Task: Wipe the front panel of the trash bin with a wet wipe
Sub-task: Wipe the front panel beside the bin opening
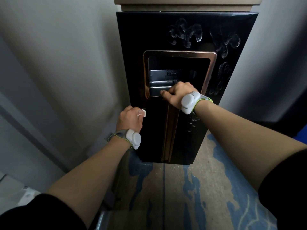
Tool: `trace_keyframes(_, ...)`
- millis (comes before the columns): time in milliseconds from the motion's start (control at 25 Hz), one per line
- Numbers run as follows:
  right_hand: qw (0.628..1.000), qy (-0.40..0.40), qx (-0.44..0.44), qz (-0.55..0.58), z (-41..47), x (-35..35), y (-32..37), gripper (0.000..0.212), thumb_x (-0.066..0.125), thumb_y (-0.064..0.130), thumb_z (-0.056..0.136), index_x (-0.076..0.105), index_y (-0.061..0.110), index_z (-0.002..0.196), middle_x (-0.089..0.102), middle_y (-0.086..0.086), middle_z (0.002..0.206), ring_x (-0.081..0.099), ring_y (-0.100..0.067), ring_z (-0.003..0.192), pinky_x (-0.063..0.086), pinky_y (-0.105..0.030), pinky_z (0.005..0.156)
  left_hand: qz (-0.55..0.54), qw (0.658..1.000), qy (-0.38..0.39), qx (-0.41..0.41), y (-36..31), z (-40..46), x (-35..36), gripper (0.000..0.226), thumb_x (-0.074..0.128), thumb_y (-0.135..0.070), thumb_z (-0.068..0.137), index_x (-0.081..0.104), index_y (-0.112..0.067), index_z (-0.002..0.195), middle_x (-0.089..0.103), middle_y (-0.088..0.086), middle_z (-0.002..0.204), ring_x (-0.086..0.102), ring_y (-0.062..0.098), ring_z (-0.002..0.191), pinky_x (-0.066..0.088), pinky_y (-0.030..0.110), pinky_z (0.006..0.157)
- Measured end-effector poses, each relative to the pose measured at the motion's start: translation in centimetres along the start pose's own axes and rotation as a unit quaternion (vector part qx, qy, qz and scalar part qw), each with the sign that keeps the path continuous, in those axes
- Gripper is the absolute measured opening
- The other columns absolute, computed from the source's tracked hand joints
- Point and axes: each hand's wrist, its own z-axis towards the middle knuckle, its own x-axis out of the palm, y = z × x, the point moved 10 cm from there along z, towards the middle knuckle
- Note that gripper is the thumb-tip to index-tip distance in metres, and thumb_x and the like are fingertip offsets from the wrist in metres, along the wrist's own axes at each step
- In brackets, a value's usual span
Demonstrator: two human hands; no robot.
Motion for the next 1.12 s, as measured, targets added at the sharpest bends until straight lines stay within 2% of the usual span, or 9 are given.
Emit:
trace_keyframes(160,1.0,0.003,0.002,0.001,0.1,0.2,-0.1,0.071,0.034,0.079,0.073,0.068,0.018,0.066,0.056,0.001,0.049,0.057,-0.017,0.055,0.042,-0.024,0.049,0.007,1.0,-0.004,0.002,0.5,0.0,-0.4,0.009,0.069,-0.014,0.083,0.075,-0.021,0.084,0.065,0.005,0.091,0.065,0.03,0.084,0.049,0.03,0.069)
trace_keyframes(400,1.0,-0.004,0.002,0.006,0.2,0.1,-0.1,0.07,0.033,0.08,0.072,0.066,0.019,0.062,0.054,0.003,0.045,0.056,-0.016,0.052,0.037,-0.022,0.046,0.014,1.0,-0.017,-0.009,1.5,0.2,-1.2,0.01,0.069,-0.013,0.082,0.074,-0.022,0.082,0.066,0.005,0.092,0.066,0.03,0.085,0.05,0.03,0.072)
trace_keyframes(680,1.0,0.006,-0.004,0.002,0.1,0.2,0.0,0.074,0.03,0.08,0.069,0.071,0.018,0.069,0.058,0.002,0.05,0.058,-0.017,0.055,0.048,-0.026,0.052,0.036,0.999,-0.022,-0.013,2.2,0.2,-1.8,0.008,0.07,-0.015,0.082,0.074,-0.022,0.083,0.067,0.007,0.09,0.066,0.032,0.084,0.048,0.03,0.071)
trace_keyframes(880,1.0,0.001,0.002,0.003,0.2,0.2,-0.1,0.071,0.033,0.08,0.072,0.069,0.019,0.066,0.055,0.003,0.046,0.057,-0.016,0.053,0.044,-0.024,0.049,-0.007,0.999,-0.046,0.003,1.3,-0.3,-1.9,0.008,0.07,-0.016,0.079,0.072,-0.022,0.075,0.063,0.002,0.079,0.064,0.027,0.074,0.043,0.023,0.063)
trace_keyframes(1000,1.0,-0.003,0.004,0.001,0.2,0.1,-0.1,0.071,0.032,0.08,0.071,0.07,0.02,0.066,0.056,0.004,0.046,0.056,-0.014,0.052,0.038,-0.021,0.047,-0.031,0.998,-0.02,0.048,-0.6,-1.0,-0.5,0.006,0.07,-0.015,0.08,0.072,-0.019,0.075,0.063,0.002,0.079,0.064,0.026,0.073,0.052,0.031,0.064)
trace_keyframes(1120,1.0,-0.005,-0.004,0.0,0.1,0.2,0.1,0.072,0.031,0.08,0.071,0.069,0.019,0.064,0.055,0.004,0.044,0.056,-0.013,0.051,0.034,-0.022,0.046,-0.035,0.997,0.011,0.073,-2.0,-1.4,1.3,0.003,0.07,-0.018,0.082,0.073,-0.018,0.08,0.064,0.003,0.082,0.065,0.027,0.076,0.055,0.037,0.066)
